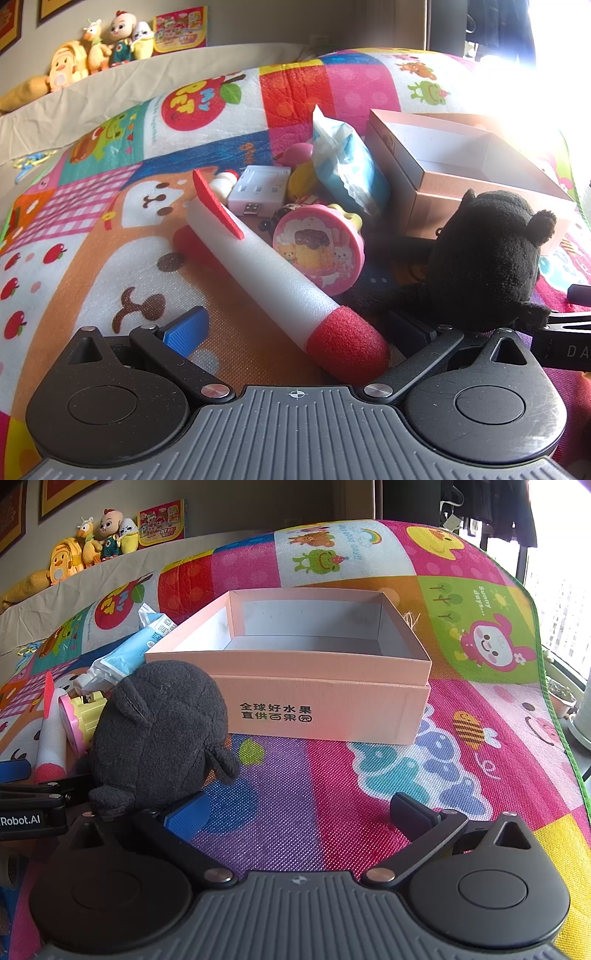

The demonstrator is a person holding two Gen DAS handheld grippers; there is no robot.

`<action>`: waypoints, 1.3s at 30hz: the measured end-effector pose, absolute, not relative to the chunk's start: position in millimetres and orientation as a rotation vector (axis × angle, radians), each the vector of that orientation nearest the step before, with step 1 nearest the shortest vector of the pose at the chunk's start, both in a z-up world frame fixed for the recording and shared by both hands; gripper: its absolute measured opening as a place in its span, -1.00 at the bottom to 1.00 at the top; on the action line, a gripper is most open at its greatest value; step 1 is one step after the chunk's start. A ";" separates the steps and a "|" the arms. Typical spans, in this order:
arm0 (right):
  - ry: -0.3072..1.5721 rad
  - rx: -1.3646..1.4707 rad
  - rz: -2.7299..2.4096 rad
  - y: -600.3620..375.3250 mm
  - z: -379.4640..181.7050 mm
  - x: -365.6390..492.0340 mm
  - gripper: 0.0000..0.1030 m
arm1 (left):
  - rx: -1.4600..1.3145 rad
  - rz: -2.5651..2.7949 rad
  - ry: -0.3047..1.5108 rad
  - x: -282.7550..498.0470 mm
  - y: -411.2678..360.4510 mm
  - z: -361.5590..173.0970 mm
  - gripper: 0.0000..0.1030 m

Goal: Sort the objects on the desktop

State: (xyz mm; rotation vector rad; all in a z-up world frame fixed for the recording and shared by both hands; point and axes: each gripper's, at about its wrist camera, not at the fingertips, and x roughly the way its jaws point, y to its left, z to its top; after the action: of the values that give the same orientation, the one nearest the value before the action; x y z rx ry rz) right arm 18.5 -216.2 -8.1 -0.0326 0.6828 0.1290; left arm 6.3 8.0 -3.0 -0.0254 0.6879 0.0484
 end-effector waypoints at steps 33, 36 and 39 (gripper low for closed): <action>0.682 -0.034 0.129 -216.5 -7.8 18.5 1.00 | -0.024 0.050 0.689 5.9 7.4 -2.8 1.00; 0.703 -0.051 0.148 -217.5 -7.3 15.3 1.00 | -0.020 0.049 0.699 5.4 7.3 -1.8 1.00; 0.730 -0.075 0.180 -221.1 -5.5 2.9 1.00 | -0.004 0.030 0.723 0.7 7.6 0.4 1.00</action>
State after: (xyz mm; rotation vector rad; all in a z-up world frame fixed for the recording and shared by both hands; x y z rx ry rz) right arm 2.9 -221.1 -5.5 -0.0745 0.7301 0.1799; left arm 0.7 7.6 0.4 -0.0042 0.7234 0.0303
